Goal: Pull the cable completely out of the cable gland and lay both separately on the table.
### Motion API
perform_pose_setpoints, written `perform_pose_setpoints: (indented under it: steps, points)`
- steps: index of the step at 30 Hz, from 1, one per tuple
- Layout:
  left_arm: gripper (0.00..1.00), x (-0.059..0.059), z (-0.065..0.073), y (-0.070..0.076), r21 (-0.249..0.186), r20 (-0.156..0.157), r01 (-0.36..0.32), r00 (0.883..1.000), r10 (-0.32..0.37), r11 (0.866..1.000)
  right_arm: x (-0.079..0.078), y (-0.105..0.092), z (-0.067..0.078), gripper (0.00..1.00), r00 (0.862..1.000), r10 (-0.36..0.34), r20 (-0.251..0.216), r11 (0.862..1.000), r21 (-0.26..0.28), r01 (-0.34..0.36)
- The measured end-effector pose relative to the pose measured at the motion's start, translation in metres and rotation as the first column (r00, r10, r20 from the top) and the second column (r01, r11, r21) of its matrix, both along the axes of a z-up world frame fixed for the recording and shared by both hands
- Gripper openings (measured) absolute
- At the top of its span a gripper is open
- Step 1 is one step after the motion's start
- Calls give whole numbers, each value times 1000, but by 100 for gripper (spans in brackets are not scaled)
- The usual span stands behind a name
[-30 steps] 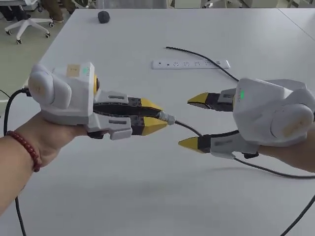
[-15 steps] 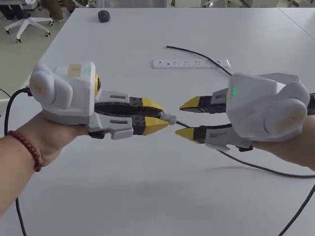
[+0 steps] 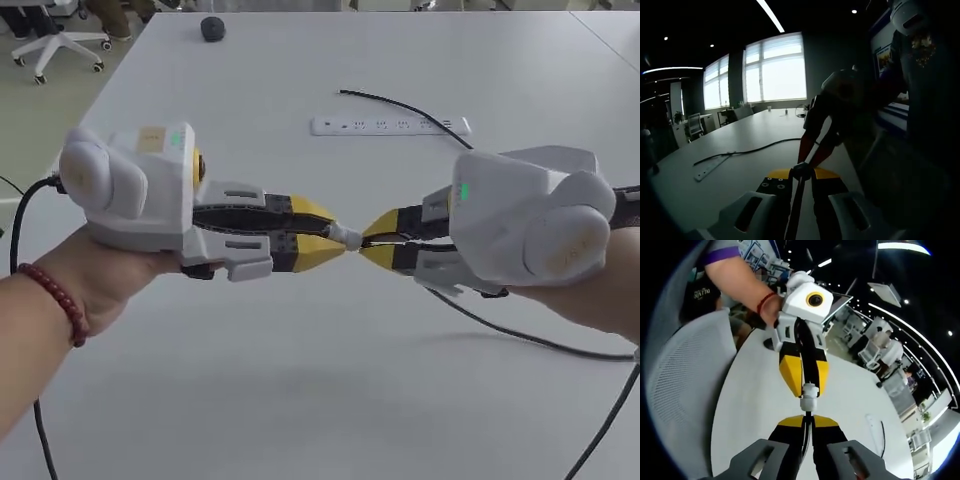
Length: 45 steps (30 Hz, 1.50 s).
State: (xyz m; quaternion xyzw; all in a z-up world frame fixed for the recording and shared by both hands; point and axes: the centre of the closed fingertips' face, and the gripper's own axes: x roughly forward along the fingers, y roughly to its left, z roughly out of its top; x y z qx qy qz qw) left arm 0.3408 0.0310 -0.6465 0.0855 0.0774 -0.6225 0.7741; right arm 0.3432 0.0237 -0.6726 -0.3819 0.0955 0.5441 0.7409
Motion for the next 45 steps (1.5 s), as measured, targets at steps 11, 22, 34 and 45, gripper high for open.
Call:
perform_pose_setpoints:
  steps: [11, 22, 34, 45]
  points:
    - [16, 2, -1, 4, 7, 1, -7, 1000, 7, 1000, 7, -19, -8, 0, 1000, -30, 10, 999, -45, 30]
    - [16, 2, -2, 5, 7, 0, -10, 1000, 10, 1000, 10, -28, -11, 0, 999, -47, 11, 997, -62, 47]
    - [16, 2, -2, 11, 8, -2, -18, 1000, 18, 1000, 12, -38, -14, 0, 998, -66, 7, 995, -79, 66]
    - [16, 2, -6, 13, 19, -4, -25, 1000, 25, 1000, 15, -49, -21, 0, 996, -86, -1, 992, -98, 85]
